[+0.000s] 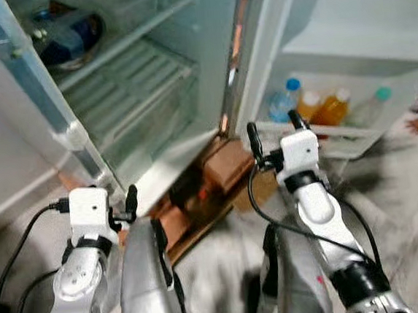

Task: Restocking fridge

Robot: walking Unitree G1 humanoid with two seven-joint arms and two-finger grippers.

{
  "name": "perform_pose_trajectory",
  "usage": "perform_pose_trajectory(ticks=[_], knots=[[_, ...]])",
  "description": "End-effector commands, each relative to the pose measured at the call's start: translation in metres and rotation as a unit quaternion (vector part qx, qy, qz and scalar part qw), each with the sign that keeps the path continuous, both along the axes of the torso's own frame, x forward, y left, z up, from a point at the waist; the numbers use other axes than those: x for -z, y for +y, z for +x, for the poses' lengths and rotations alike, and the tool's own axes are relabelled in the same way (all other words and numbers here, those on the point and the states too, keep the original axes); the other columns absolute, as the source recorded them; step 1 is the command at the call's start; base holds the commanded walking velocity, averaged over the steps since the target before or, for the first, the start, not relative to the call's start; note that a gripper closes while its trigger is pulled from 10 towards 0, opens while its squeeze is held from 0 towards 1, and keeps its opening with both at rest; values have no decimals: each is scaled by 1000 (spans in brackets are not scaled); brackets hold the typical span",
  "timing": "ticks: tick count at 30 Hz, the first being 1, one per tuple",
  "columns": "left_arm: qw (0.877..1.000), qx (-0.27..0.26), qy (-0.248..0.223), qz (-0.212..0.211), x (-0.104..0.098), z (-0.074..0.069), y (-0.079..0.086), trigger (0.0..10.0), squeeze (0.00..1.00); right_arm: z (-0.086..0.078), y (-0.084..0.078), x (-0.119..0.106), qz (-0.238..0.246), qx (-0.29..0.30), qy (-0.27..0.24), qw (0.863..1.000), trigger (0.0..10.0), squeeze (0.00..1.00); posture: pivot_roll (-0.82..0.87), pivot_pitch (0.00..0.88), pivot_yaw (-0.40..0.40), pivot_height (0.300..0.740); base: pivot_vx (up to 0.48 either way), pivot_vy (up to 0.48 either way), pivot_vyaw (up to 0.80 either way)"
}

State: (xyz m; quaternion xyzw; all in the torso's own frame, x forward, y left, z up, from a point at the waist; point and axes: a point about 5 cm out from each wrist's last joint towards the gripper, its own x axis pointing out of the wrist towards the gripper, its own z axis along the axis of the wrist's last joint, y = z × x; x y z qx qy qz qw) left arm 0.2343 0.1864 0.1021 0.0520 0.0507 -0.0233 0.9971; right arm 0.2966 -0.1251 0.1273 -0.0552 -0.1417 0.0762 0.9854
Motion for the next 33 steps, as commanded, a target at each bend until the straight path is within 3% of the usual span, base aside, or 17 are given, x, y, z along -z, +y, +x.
perform_pose_trajectory(ticks=[1,13,21,25,33], knots=[[999,15,-38,2,-10,7,-5,10000,0,-3,-7,1,18,27,15,999,10000,0,140,0,-49,552,0,0,0],[998,43,-46,4,0,17,-23,10000,0,-6,-34,20,30,79,81,993,10000,0,125,0,-39,630,0,0,0],[999,32,-35,8,8,18,-16,10000,0,-13,-43,35,45,104,122,986,10000,0,115,0,-34,680,0,0,0],[1000,13,-16,6,17,11,-8,10000,0,-17,-51,42,36,114,139,983,10000,0,104,0,-33,704,0,0,0],[999,21,-24,15,19,15,-12,10000,0,-11,-57,40,46,129,143,980,10000,0,105,0,-40,740,0,0,0]])
